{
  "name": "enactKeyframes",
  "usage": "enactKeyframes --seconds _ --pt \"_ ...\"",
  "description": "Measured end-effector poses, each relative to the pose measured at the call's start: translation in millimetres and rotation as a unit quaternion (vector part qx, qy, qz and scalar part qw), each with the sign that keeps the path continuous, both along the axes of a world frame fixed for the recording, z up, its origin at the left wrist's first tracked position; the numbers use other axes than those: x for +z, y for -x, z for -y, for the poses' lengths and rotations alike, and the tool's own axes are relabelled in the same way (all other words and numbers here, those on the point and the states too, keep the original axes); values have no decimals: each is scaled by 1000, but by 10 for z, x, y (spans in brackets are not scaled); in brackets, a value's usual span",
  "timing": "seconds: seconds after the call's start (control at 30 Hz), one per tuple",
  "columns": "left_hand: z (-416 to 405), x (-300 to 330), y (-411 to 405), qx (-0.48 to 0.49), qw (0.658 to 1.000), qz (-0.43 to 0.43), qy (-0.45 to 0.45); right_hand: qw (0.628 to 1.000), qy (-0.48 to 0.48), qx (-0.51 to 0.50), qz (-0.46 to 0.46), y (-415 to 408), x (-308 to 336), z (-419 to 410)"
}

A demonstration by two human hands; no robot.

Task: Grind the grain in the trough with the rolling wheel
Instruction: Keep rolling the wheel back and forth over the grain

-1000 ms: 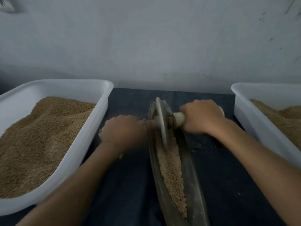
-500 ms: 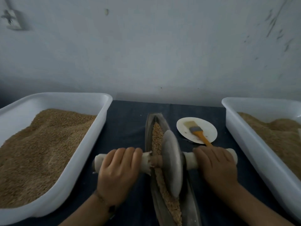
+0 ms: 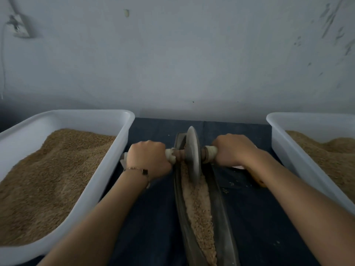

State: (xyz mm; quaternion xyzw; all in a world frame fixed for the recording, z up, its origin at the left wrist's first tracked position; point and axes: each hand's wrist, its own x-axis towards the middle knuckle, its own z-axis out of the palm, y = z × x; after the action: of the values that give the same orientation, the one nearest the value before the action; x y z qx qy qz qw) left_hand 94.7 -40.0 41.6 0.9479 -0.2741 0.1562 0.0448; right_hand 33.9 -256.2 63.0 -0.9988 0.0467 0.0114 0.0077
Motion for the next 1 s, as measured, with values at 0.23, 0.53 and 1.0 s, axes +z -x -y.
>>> enactKeyframes --seconds 0.23,0.53,1.0 --pt "-243 -264 708 -55 974 207 72 930 68 58 356 786 -589 -195" --pt "-291 -331 719 -72 971 204 102 928 82 88 353 774 -511 -180" --pt "47 197 -12 42 989 -135 -37 998 -36 -39 -35 -46 14 -7"
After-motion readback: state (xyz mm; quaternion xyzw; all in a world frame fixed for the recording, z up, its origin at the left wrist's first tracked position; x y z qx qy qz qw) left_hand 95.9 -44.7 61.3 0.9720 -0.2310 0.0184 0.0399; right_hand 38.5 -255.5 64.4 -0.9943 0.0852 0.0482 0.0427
